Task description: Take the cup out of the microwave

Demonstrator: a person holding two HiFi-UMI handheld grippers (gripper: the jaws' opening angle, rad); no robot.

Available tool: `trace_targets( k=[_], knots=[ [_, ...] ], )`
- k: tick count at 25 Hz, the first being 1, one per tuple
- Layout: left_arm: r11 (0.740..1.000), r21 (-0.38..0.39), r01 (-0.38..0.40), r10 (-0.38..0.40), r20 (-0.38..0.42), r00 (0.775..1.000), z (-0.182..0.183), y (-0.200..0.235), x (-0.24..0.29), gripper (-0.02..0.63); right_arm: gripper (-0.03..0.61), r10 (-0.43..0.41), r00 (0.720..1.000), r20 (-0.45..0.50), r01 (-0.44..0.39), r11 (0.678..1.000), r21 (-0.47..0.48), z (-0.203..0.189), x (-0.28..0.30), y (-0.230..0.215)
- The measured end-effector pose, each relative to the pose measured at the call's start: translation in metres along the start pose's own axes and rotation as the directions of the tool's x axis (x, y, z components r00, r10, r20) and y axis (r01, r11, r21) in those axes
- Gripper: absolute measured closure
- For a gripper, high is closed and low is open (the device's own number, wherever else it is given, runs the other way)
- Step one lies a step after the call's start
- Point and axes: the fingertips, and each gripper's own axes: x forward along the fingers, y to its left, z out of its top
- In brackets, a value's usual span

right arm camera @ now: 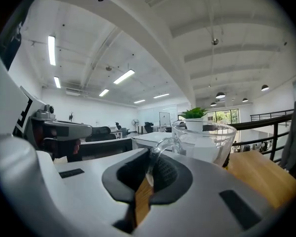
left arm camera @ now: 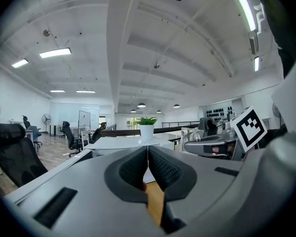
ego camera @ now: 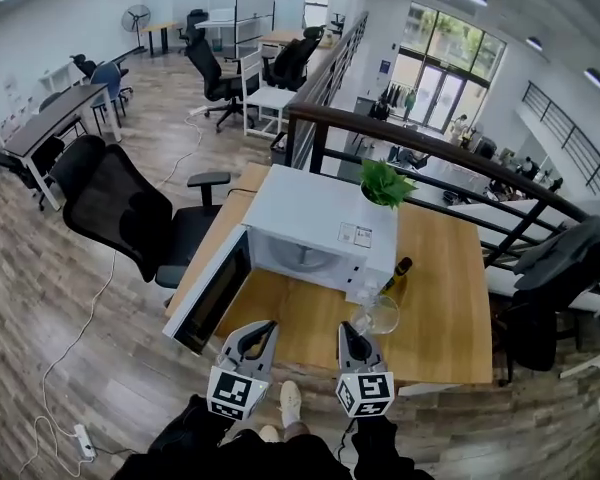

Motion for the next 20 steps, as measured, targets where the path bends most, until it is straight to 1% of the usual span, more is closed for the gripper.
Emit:
trace_targets(
  k=[4,8,12,20],
  knots=[
    [0.999,0.013,0.038,-0.038,0.017,0.999,0.005,-0.017,-0.007,0.589,0.560,-0.038,0.999,0.011,0.038,0.999,-0.010,0.005,-0.030,-0.001],
    [0.997,0.017,0.069,-0.069,0.004,0.998,0.003,-0.034,-0.017,0.589,0.560,-0.065,0.998,0.014,0.065,0.998,-0.011,0.005,-0.057,0.001],
    [0.996,0.011,0.093,-0.094,0.024,0.995,0.007,-0.050,-0.024,0.589,0.560,-0.083,0.996,0.019,0.083,0.997,-0.006,0.006,-0.080,0.005],
    [0.992,0.027,0.123,-0.124,0.032,0.992,0.006,-0.066,-0.026,0.589,0.560,-0.103,0.994,0.030,0.103,0.995,0.001,0.000,-0.102,0.005]
  ],
)
